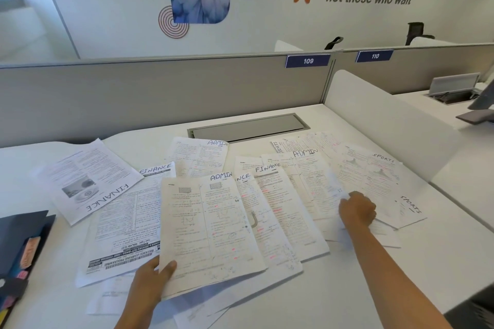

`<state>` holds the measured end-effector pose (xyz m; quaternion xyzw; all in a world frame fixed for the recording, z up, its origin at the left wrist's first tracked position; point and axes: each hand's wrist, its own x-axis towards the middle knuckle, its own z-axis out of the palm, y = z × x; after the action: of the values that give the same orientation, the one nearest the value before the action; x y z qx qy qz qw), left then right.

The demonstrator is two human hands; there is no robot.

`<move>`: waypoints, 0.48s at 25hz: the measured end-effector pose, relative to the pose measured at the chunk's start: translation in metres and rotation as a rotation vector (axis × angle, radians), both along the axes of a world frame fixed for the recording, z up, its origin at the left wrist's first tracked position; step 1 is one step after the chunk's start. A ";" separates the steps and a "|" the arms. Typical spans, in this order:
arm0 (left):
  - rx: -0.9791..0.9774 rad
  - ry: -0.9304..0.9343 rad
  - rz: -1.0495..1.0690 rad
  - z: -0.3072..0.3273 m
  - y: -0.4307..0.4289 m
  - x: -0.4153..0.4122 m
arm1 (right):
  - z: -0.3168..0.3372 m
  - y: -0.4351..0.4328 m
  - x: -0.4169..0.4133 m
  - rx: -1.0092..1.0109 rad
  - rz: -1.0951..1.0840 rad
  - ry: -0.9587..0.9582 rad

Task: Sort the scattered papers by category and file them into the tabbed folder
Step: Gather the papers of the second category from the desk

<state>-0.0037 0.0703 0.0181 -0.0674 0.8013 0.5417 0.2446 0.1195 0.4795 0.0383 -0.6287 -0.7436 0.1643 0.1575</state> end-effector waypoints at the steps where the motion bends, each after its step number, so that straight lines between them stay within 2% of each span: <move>1: 0.009 -0.002 0.012 0.002 -0.001 -0.001 | 0.004 -0.003 0.000 0.083 0.029 0.068; 5: 0.063 -0.036 0.020 0.002 -0.003 -0.009 | 0.044 -0.035 -0.005 0.562 0.155 0.319; 7: 0.080 -0.057 0.018 0.001 -0.002 -0.011 | 0.068 -0.055 -0.007 0.731 0.155 0.433; 10: 0.107 -0.104 0.027 0.002 0.000 -0.008 | 0.099 -0.091 -0.012 0.719 0.118 0.692; 12: 0.127 -0.134 0.025 0.005 0.000 -0.005 | 0.111 -0.115 -0.016 0.528 0.111 0.861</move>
<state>-0.0088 0.0706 0.0228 -0.0975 0.7463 0.5888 0.2946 0.1036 0.3643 0.1492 -0.4024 -0.6596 0.2232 0.5942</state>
